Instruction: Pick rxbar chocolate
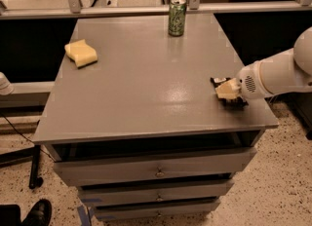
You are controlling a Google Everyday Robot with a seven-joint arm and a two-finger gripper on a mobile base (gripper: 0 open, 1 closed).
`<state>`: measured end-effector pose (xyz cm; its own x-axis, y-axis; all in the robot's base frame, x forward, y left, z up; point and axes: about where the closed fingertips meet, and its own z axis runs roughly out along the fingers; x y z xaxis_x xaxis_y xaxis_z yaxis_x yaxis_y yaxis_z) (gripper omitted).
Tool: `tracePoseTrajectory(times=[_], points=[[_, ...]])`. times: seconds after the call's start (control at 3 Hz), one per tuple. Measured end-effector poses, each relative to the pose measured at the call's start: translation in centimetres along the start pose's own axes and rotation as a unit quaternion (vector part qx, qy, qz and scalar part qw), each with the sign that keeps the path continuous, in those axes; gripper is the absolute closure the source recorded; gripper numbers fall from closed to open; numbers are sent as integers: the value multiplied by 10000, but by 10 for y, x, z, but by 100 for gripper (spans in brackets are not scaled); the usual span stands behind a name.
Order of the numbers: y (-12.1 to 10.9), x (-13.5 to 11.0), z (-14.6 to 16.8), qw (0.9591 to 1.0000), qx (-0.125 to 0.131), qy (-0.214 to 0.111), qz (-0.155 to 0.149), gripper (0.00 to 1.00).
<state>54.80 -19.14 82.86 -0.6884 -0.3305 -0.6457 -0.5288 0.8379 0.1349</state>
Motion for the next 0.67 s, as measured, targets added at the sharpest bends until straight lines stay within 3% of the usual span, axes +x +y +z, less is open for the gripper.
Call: tracePoseTrajectory(times=[0.33,0.67], points=[[0,0,0,10000,0,0,0,60],[4,-18,-21,9991,-222,-361,-21,37]])
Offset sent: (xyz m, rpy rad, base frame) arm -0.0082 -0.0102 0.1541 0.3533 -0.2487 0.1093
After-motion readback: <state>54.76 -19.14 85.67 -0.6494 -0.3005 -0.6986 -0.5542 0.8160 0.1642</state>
